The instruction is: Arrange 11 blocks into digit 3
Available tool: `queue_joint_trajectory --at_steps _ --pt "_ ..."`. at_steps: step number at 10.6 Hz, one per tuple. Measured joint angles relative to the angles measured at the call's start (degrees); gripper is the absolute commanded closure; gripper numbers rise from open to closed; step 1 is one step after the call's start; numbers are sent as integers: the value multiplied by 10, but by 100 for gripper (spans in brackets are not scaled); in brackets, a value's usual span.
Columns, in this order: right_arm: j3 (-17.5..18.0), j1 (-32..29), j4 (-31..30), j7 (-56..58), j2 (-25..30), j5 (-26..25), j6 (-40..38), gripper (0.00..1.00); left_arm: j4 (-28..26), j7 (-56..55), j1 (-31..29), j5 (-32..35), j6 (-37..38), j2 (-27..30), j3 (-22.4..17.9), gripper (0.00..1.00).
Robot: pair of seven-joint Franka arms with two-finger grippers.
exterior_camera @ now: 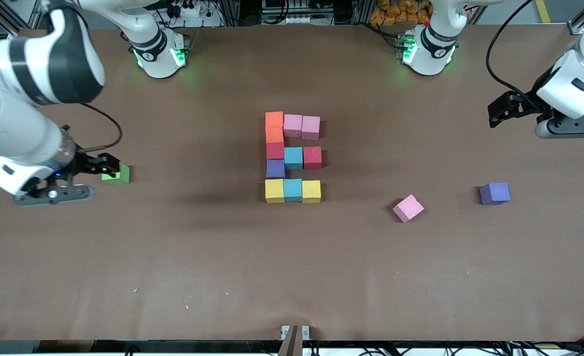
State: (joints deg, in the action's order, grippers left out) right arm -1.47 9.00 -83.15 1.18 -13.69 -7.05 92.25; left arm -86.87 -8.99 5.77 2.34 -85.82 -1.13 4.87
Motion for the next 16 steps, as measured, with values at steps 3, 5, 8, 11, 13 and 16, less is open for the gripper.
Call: queue_joint_trajectory --at_steps 3,5,8,11,13,16 --pt "-59 -7 0 67 18 42 -1 0 -32 0 1 0 -13 21 -1 0" --pt "-61 -19 0 70 32 44 -8 0 -36 0 1 0 -13 26 -1 0" --pt "-13 -73 0 69 47 47 -16 0 -42 -26 1 -1 -13 32 -2 0" --pt "14 -95 -1 64 55 54 -17 0 -50 -38 -1 -1 -13 41 -4 0" --pt "13 -99 -3 64 59 79 -24 0 -51 -38 -1 -1 -14 44 -5 0" --pt "14 -99 -3 64 60 82 -25 0 -52 -38 -1 -1 -20 44 -5 0"
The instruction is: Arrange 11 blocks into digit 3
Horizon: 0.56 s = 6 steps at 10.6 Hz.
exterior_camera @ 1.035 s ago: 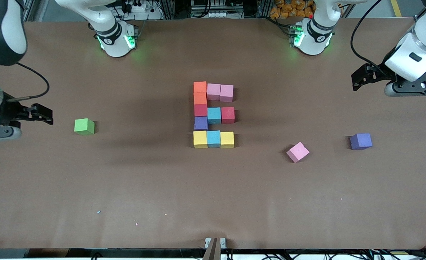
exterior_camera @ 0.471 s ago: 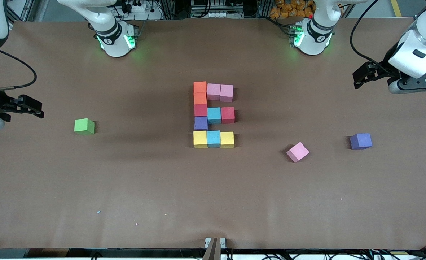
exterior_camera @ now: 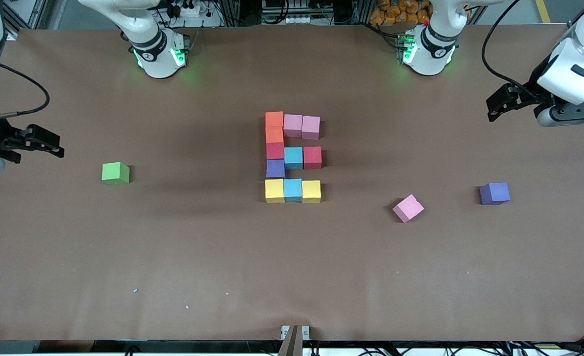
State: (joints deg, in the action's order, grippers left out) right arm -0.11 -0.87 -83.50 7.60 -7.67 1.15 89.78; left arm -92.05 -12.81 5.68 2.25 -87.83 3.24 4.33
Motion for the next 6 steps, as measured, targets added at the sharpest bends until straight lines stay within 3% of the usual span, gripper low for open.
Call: queue_joint_trajectory --at_steps 6 --pt "1 0 0 0 1 1 -1 0 -2 0 0 0 -11 0 0 0"
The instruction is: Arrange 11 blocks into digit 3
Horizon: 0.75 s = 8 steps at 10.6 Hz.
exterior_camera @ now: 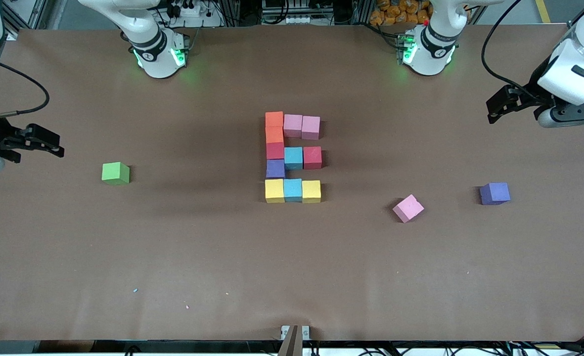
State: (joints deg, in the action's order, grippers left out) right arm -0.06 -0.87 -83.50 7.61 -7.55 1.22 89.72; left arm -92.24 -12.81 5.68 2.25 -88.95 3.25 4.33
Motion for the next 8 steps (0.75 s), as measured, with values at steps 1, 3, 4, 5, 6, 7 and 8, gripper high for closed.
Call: queue_joint_trajectory --at_steps 1,3,4,5,6,7,8 --pt "0 0 0 0 0 0 0 0 0 3 0 0 -1 0 0 0" --pt "1 0 0 0 0 0 0 0 0 22 -1 0 -3 0 -2 0" --pt "1 0 0 0 0 0 0 0 0 28 -3 0 -5 0 -6 0" --pt "1 0 0 0 1 0 -1 0 0 30 -5 0 -7 0 -8 0" --pt "1 0 0 0 1 0 -1 0 0 32 -6 0 -8 0 -9 0" --pt "1 0 0 0 1 0 -3 0 0 32 -6 0 -8 0 -9 0" --pt "1 0 0 0 1 0 -3 0 0 32 -6 0 -8 0 -9 0"
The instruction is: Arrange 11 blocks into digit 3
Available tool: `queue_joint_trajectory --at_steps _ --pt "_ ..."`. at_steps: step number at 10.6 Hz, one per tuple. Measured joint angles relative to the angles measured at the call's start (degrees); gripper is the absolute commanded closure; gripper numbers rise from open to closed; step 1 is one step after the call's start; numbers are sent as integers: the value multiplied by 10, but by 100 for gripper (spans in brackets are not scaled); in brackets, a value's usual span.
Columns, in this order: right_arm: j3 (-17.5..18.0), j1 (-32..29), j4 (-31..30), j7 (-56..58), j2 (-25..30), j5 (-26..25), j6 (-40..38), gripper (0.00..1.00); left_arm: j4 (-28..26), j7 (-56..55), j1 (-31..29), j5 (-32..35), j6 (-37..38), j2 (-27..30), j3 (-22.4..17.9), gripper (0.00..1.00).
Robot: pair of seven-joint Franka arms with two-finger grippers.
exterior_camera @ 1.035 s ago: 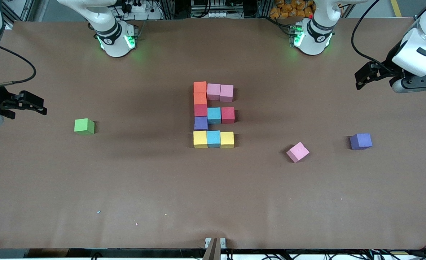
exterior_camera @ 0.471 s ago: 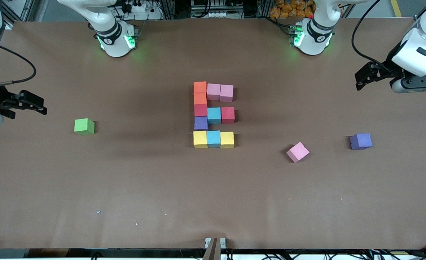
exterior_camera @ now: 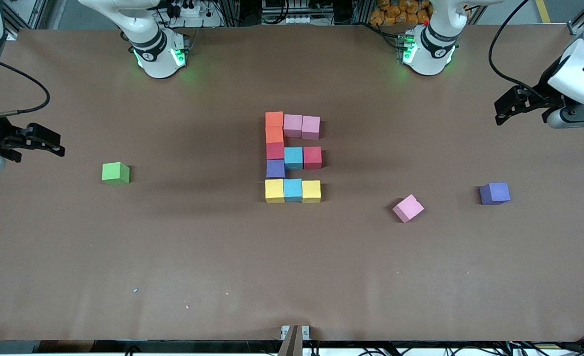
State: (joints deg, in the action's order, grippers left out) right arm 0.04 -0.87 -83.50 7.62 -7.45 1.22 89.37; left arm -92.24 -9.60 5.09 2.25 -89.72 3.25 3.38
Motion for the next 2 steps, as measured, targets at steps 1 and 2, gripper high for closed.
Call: queue_joint_trajectory --at_steps 1,2 --pt "0 0 0 0 0 0 0 0 0 0 0 0 0 0 0 0" --pt "0 0 0 0 0 0 -1 0 0 0 0 0 0 0 0 0"
